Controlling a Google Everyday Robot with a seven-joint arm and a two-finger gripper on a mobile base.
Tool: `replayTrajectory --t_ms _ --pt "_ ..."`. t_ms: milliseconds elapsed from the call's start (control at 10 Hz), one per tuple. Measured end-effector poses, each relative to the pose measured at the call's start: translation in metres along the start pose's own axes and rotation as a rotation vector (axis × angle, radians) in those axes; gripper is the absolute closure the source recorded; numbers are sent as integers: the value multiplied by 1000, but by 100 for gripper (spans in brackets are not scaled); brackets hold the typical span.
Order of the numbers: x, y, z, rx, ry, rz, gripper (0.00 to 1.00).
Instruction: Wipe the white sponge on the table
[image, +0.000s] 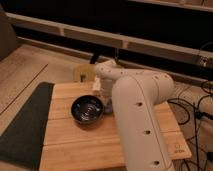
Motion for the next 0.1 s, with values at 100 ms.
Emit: replayTrajectory --t_ms 100 --pt "0 0 0 0 0 0 20"
